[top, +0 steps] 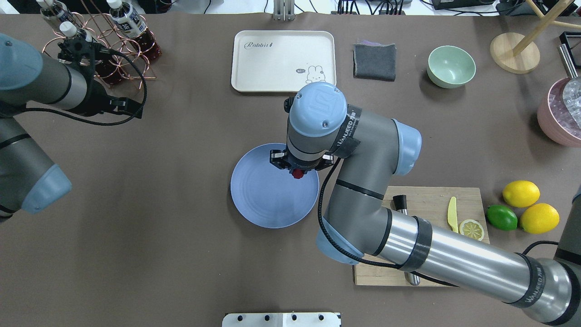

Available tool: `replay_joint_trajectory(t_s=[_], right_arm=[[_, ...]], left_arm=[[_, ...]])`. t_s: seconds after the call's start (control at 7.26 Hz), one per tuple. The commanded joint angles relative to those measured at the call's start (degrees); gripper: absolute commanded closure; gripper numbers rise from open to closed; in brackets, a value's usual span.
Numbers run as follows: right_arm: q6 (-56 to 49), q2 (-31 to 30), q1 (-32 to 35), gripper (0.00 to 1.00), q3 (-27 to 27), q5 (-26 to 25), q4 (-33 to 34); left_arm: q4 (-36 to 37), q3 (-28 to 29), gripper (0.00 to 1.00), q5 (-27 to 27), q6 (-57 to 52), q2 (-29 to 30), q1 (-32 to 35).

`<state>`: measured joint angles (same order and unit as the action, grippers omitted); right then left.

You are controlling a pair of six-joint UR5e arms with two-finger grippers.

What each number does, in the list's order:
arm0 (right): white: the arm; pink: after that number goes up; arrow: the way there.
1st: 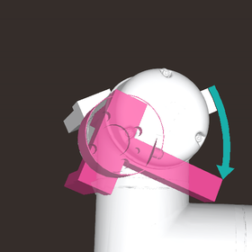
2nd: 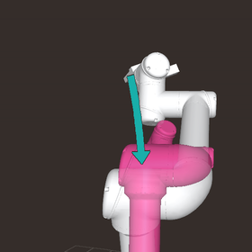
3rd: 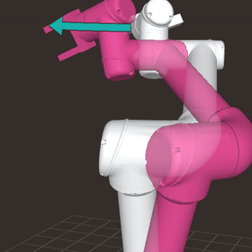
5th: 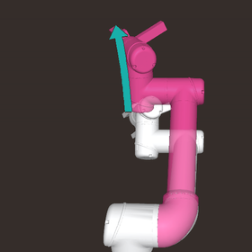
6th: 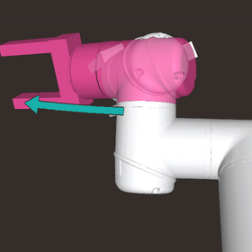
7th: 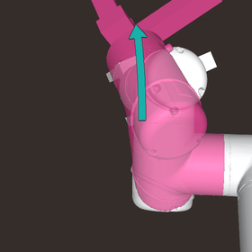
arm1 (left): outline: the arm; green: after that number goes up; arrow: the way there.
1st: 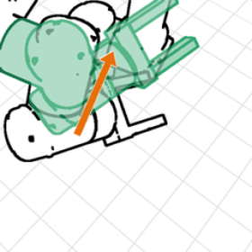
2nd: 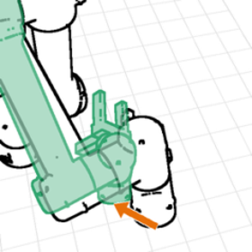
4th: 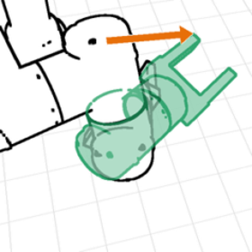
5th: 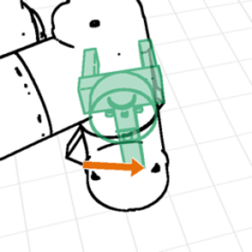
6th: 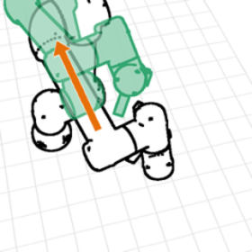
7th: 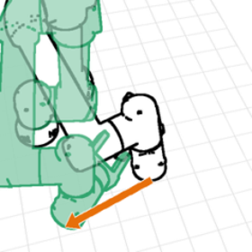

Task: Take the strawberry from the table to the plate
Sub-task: 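Carry the strawberry with the right gripper over the blue plate while the left gripper withdraws, then lower the strawberry onto the plate center and open the right gripper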

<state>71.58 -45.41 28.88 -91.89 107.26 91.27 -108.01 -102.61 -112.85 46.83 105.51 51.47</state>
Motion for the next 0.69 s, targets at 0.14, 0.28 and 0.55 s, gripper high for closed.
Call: replay_joint_trajectory(t_s=[0.14, 0.28, 0.55], right_arm=[[1.1, 2.43, -2.42, 1.0, 5.65, -2.75, -2.91], [2.84, 2.52, -3.04, 1.0, 7.24, -2.94, -5.63], [2.86, 2.78, -3.83, 1.0, 8.91, -3.55, -6.71]], left_arm=[[0.35, 0.83, 0.02, -8.85, -11.38, -5.21, 8.44], [0.26, 0.74, 0.02, -12.09, -15.58, -7.14, 11.69], [0.26, 0.74, 0.02, -13.09, -18.53, -8.65, 13.91]])
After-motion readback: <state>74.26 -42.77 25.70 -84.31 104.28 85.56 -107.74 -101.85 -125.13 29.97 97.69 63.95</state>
